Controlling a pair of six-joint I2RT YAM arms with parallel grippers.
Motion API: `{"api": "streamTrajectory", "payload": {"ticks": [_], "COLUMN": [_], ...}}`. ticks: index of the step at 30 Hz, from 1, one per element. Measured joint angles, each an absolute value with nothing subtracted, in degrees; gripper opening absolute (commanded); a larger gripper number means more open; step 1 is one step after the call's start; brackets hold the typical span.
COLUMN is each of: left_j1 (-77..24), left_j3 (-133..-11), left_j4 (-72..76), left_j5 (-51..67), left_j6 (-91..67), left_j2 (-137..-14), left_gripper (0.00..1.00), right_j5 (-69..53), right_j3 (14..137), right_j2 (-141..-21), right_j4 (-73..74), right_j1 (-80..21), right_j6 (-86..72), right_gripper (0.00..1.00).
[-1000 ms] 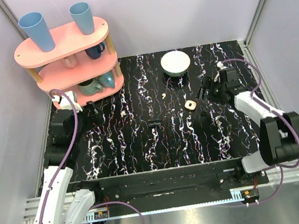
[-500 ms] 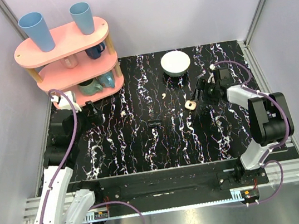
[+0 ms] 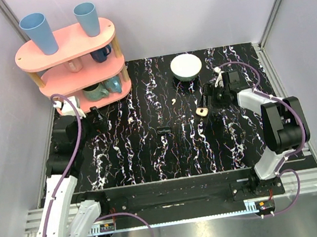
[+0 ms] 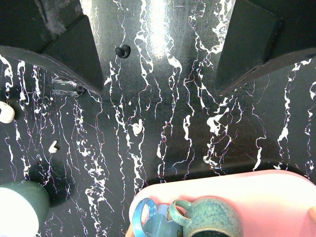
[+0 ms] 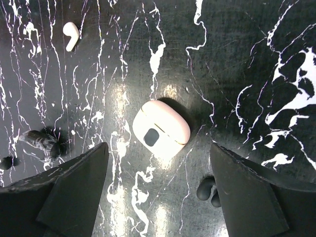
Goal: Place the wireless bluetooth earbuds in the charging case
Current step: Move the charging case to the center of the board.
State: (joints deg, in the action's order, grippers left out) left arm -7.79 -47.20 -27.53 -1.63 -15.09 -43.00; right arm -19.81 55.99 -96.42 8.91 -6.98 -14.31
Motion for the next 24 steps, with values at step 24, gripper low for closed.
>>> {"api": "streamTrajectory", "payload": {"ticks": [24], "left_j1": [-7.2], "left_j3": [-47.2], "left_j4": [-27.5], "left_j5": [-0.3], "left_j6": [-15.1], "left_j2": [-43.2], "left_gripper": [0.99], "right_j5": [-23.7], "right_j3": [60.0], "right_j2": [-104.1], "right_j4": [8.1], "right_j1": [-7.6], "right_j6": [-13.7], "right_gripper": [0.91]}}
